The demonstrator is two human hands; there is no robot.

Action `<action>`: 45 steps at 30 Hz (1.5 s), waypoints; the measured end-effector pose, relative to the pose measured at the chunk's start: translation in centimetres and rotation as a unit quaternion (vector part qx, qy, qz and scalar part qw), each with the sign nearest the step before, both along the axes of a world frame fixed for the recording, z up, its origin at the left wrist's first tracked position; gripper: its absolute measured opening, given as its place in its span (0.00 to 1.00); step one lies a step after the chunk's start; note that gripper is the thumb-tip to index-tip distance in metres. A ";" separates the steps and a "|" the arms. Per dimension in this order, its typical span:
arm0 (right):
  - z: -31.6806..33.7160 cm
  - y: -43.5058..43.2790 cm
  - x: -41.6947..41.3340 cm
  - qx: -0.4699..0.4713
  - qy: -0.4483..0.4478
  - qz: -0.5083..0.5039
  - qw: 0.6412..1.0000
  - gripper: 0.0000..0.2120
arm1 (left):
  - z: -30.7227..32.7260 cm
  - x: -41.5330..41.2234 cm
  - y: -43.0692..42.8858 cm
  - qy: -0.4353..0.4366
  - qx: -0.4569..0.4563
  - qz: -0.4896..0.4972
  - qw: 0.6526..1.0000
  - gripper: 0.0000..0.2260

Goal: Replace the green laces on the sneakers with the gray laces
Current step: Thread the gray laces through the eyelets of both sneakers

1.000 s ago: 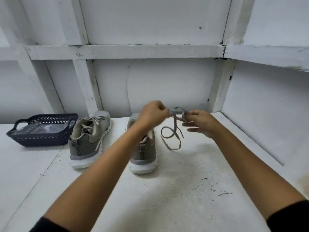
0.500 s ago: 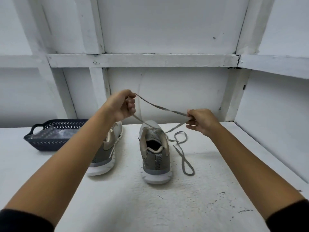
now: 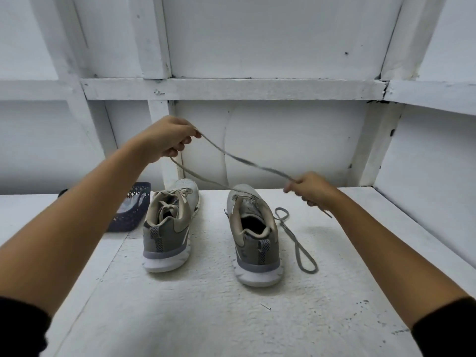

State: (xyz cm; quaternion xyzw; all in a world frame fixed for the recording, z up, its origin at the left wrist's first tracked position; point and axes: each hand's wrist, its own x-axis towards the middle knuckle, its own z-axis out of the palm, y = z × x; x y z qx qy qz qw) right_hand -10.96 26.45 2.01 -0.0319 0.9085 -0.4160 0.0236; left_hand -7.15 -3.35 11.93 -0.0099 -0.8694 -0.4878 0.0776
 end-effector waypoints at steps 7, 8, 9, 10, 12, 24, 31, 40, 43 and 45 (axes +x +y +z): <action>-4.8 -1.7 -0.2 0.238 -0.027 0.117 0.964 0.13 | -2.5 -3.4 0.8 -0.020 0.000 0.016 1.000 0.09; -5.5 -1.8 -0.2 0.238 -0.023 0.117 0.964 0.11 | -2.5 -3.8 1.1 -0.018 -0.012 0.011 1.000 0.12; -6.1 -1.9 -0.2 0.232 -0.019 0.116 0.966 0.09 | -2.5 -4.1 1.3 -0.018 -0.029 0.005 0.999 0.15; -6.6 -1.9 -0.1 0.222 -0.011 0.114 0.968 0.07 | -2.5 -4.3 1.6 -0.021 -0.059 0.000 0.998 0.18; -6.9 -1.9 0.1 0.198 0.004 0.099 0.975 0.13 | -2.7 -4.6 2.2 -0.026 -0.161 -0.005 0.987 0.22; 5.2 -3.3 1.2 -0.304 -0.078 0.131 0.940 0.14 | -6.4 0.2 9.1 -0.070 0.126 -0.170 0.975 0.09; 9.8 -4.4 -0.5 -0.398 0.003 0.052 0.916 0.15 | -7.3 1.2 10.3 -0.080 0.275 -0.229 0.930 0.12; 5.5 -4.8 2.0 -0.220 -0.219 0.226 0.923 0.19 | -2.2 0.6 7.7 -0.044 0.498 -0.146 0.854 0.11; 5.0 -5.3 3.2 -0.209 -0.221 0.315 0.899 0.17 | -1.2 -0.2 7.2 -0.017 0.521 -0.108 0.847 0.11; 5.1 -5.6 3.4 -0.212 -0.177 0.323 0.905 0.13 | -1.4 -0.8 6.7 -0.009 0.532 -0.084 0.843 0.12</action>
